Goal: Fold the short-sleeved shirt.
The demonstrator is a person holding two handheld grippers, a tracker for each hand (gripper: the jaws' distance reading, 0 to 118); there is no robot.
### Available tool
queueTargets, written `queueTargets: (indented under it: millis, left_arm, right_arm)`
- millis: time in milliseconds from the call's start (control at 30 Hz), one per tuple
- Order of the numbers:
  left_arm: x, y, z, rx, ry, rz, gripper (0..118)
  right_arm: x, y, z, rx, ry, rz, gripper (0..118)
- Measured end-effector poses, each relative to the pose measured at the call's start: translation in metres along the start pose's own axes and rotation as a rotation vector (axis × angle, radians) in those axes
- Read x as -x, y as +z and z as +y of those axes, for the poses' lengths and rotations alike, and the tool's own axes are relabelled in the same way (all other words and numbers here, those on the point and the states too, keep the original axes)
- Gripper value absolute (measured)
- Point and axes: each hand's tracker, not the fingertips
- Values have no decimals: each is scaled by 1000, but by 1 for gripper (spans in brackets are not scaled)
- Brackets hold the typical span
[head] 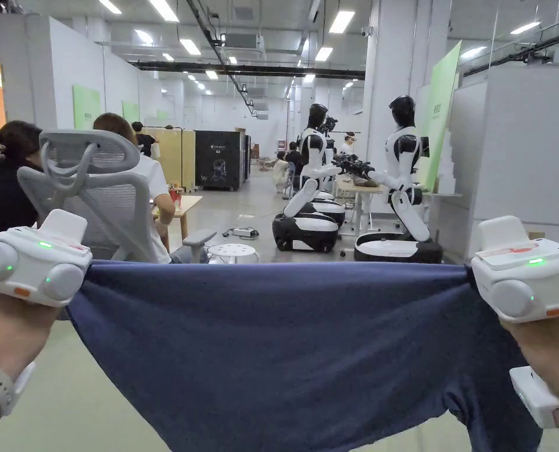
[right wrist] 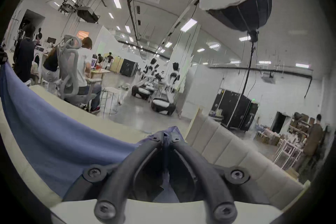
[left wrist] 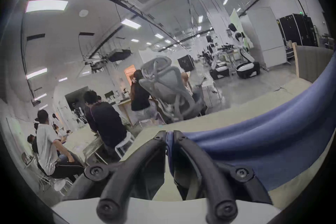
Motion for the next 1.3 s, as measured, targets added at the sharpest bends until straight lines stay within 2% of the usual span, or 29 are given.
queueTargets:
  millis: [133,233,467,667,800,967,1033,1100,1200,1300]
  left_arm:
    - [-10,-18,21,-17,-22,36,4]
    - [-21,-35,14,-9,-5,42,4]
    - [-71,-73,-67,125,-29,7,4]
    - [-76,-63,-98,157,-18,-25,4]
    - [-70,-30,-114,192,-21,-64,4]
    - [-66,27,-170,281,-13,-116,4]
    - [-63,64,-200,326,-1,-152,4]
    - [-63,89,-232,375,-7,-180,4]
    - [-65,125,-286,469,2,-224,4]
    - [-68,151,-335,562,21,-242,4]
  right_arm:
    - [7,-17,18,-17,20,-28,3]
    - [14,-33,9,-9,8,-31,3]
    - [53,-73,-81,125,18,-3,3]
    - [54,-65,-124,186,2,32,3]
    - [43,-28,-136,211,-1,59,3]
    - [41,35,-179,319,22,122,3]
    - [41,63,-209,376,28,148,3]
    - [43,90,-241,450,-6,185,3]
    - [53,127,-295,532,59,225,3]
    - [62,152,-339,604,34,255,3]
